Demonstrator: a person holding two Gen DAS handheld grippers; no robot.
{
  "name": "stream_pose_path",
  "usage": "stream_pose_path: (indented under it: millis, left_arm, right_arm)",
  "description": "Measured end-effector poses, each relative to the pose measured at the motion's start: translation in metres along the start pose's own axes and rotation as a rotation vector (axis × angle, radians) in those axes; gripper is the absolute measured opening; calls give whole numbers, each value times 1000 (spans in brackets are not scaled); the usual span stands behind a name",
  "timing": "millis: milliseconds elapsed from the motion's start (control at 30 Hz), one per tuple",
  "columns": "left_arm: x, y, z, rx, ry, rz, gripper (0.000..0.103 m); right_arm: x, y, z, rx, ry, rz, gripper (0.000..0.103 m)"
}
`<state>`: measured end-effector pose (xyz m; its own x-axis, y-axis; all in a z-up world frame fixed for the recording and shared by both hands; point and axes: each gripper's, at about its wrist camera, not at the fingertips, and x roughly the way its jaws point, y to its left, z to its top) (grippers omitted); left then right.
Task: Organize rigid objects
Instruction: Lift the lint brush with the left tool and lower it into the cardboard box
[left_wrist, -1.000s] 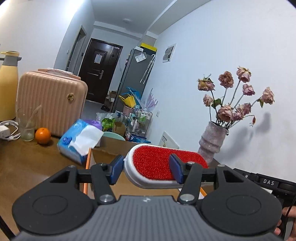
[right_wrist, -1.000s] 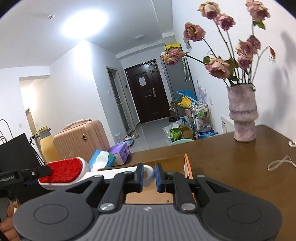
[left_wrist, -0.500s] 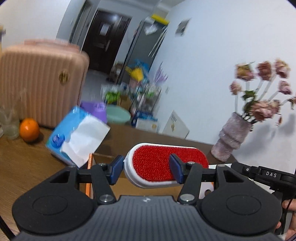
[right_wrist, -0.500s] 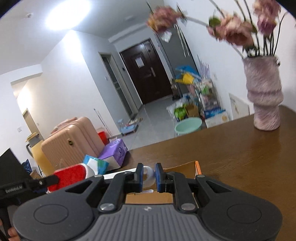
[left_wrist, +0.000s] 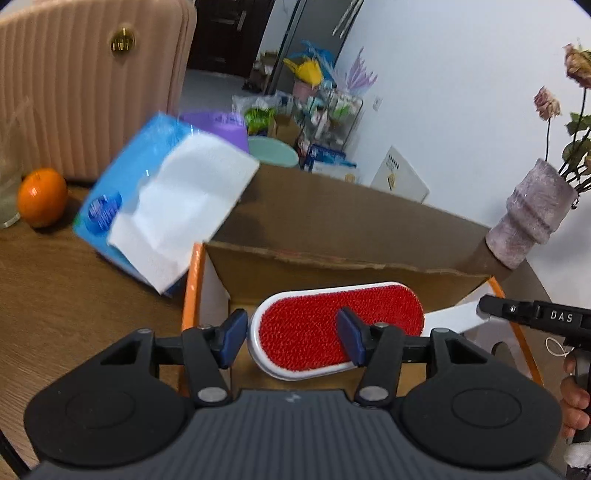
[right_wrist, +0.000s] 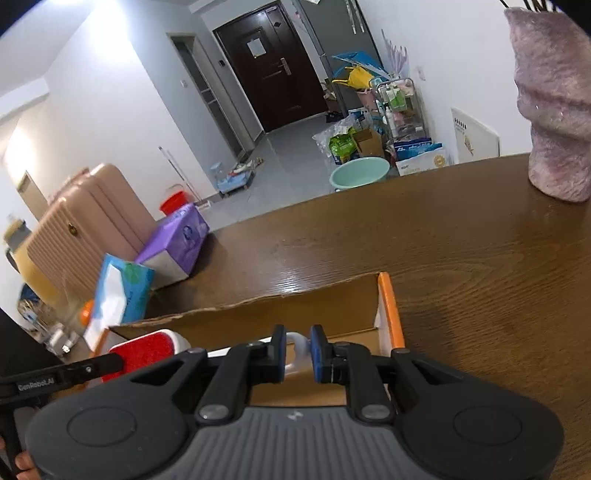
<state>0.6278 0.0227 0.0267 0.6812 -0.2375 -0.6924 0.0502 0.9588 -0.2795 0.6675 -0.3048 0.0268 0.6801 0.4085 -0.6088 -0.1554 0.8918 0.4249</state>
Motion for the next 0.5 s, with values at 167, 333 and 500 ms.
stream_pose_path:
  millis: [167, 333, 500]
  left_arm:
    - [2, -12, -1, 56, -24, 22, 54]
    - [3, -19, -3, 80, -20, 34, 55]
    - [-5, -23, -3, 88, -17, 44, 56]
  right_arm:
    - [10, 4, -5, -39, 29, 7, 15]
    - [12, 7, -8, -64, 33, -7, 15]
    - [1, 8, -7, -71, 25, -9, 15]
